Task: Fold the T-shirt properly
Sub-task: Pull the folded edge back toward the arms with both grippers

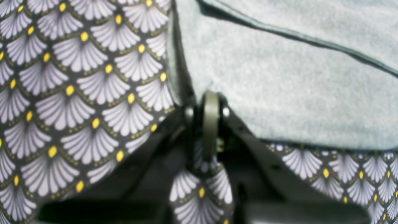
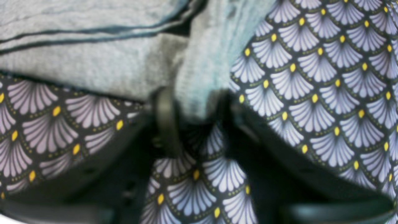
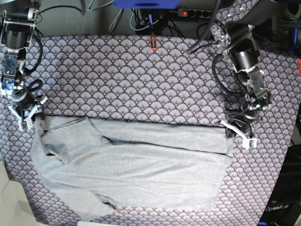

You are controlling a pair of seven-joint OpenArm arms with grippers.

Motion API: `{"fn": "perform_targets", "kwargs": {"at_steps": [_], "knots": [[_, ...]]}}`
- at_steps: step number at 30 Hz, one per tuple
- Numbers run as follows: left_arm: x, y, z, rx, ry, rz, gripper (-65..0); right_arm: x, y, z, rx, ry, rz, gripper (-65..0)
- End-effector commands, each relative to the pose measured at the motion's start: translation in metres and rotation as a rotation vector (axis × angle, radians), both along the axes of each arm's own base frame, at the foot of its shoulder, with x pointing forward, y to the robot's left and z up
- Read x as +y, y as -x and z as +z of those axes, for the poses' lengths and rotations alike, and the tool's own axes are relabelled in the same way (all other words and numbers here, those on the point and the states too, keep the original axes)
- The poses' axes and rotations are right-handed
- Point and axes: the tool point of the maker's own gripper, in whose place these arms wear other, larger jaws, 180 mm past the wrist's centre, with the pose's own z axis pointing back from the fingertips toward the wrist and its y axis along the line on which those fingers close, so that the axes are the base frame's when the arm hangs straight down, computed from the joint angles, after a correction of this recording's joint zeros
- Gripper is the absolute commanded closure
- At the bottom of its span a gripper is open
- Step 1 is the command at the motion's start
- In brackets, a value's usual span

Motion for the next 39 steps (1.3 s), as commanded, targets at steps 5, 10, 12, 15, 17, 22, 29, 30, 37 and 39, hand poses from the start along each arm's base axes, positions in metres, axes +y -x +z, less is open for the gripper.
{"fn": "perform_targets", "kwargs": {"at_steps": [5, 10, 12, 15, 17, 22, 29, 30, 37, 39], "knots": [[0.016, -0.013, 0.023, -0.062, -0.029, 0.010, 0.0, -0.012, -0.004, 0.010, -0.008, 0.033, -0.004, -9.0], [0.032, -0.009, 0.024, -0.048, -0.060, 0.014, 0.0, -0.020, 0.008, 0.005, 0.017, 0.056, 0.000, -5.2], [0.038, -0.004, 0.021, -0.013, -0.070, 0.007, 0.0, -0.022, 0.009, 0.005, 0.020, 0.059, 0.000, -4.4], [0.042, -0.002, 0.020, 0.009, -0.079, 0.005, 0.0, -0.022, 0.012, 0.007, 0.035, 0.053, 0.042, -4.3], [0.045, -0.003, 0.025, 0.001, -0.097, 0.004, 0.0, -0.018, 0.014, 0.006, 0.048, 0.039, 0.072, -4.0], [0.053, 0.006, 0.034, -0.017, -0.146, 0.008, 0.0, -0.019, 0.032, 0.000, 0.078, 0.056, 0.092, -4.0], [0.069, 0.033, 0.036, 0.074, -0.229, 0.007, 0.0, -0.011, 0.063, -0.008, 0.113, 0.082, 0.137, -4.0], [0.069, 0.037, 0.037, 0.078, -0.237, 0.006, 0.0, -0.010, 0.066, -0.008, 0.116, 0.086, 0.146, -4.0], [0.074, 0.073, 0.037, 0.103, -0.314, 0.001, 0.0, 0.008, 0.105, -0.020, 0.162, 0.083, 0.192, -4.0], [0.076, 0.086, 0.031, 0.124, -0.326, -0.002, 0.0, 0.015, 0.114, -0.025, 0.169, 0.068, 0.198, -4.0]]}}
